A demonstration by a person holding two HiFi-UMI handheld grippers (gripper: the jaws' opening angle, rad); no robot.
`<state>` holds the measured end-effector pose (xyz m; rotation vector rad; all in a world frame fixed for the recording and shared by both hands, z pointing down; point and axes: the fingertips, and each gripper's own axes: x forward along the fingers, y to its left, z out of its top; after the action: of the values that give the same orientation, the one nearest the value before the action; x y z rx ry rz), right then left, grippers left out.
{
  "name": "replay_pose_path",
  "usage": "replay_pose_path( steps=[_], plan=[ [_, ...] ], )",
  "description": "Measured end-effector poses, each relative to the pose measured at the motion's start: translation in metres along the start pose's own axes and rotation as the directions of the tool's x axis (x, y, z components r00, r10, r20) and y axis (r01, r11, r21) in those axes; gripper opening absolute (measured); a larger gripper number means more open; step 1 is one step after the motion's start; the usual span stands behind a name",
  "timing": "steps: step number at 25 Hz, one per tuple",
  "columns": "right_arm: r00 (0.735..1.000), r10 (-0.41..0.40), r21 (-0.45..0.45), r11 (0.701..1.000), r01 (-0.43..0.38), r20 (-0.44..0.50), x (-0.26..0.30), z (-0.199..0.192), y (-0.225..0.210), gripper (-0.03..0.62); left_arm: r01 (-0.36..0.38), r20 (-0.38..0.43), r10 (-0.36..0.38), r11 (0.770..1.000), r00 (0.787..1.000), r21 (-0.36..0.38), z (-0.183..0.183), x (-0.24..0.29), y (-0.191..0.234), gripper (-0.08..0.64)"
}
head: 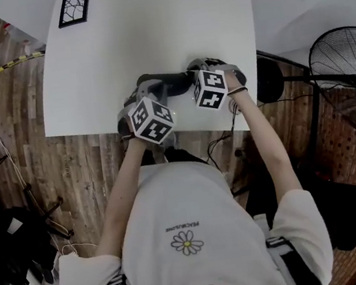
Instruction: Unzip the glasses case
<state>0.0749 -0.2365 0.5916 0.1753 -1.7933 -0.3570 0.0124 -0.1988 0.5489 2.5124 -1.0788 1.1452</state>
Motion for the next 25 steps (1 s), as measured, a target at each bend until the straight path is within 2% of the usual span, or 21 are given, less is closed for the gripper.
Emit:
replay_pose_path(
  steps=[2, 4, 5, 9, 13, 15, 17, 20, 25],
  plan=[
    [0.999, -0.052, 0.050, 0.997, 0.052, 0.013, -0.008, -0.003, -0.001, 0.021, -0.033, 0.057, 0.035, 0.999, 0.998, -0.025, 0.004, -0.010, 0.003, 0.012],
    [0.993, -0.115, 0.102, 0.988, 0.112, 0.022, -0.021, -0.005, -0.005, 0.172, -0.101, 0.134, 0.109, 0.993, 0.985, -0.065, 0.008, -0.025, 0.014, 0.013],
    [0.990, -0.140, 0.123, 0.983, 0.136, 0.027, -0.029, -0.005, -0.005, 0.196, -0.137, 0.162, 0.148, 0.988, 0.976, -0.075, 0.009, -0.033, 0.020, 0.014],
    [0.978, -0.198, 0.173, 0.968, 0.183, 0.068, -0.057, 0.004, 0.019, 0.199, -0.227, 0.193, 0.242, 0.969, 0.951, -0.097, -0.009, -0.054, 0.034, 0.014],
    [0.964, -0.243, 0.175, 0.959, 0.222, 0.106, -0.063, 0.020, 0.048, 0.234, -0.246, 0.147, 0.265, 0.959, 0.953, -0.138, -0.036, -0.060, 0.034, 0.014],
    [0.959, -0.253, 0.166, 0.959, 0.231, 0.125, -0.058, 0.029, 0.058, 0.272, -0.248, 0.139, 0.267, 0.958, 0.954, -0.143, -0.041, -0.062, 0.030, 0.014],
    [0.947, -0.290, 0.152, 0.951, 0.269, 0.136, -0.055, 0.037, 0.059, 0.282, -0.249, 0.145, 0.269, 0.958, 0.952, -0.140, -0.040, -0.066, 0.027, 0.014],
    [0.928, -0.350, 0.111, 0.935, 0.338, 0.128, -0.050, 0.045, 0.050, 0.285, -0.259, 0.163, 0.282, 0.954, 0.945, -0.150, -0.036, -0.072, 0.029, 0.014],
    [0.924, -0.364, 0.046, 0.931, 0.361, 0.121, -0.044, 0.053, 0.045, 0.285, -0.287, 0.167, 0.317, 0.941, 0.934, -0.180, -0.038, -0.083, 0.038, 0.014]
  ],
)
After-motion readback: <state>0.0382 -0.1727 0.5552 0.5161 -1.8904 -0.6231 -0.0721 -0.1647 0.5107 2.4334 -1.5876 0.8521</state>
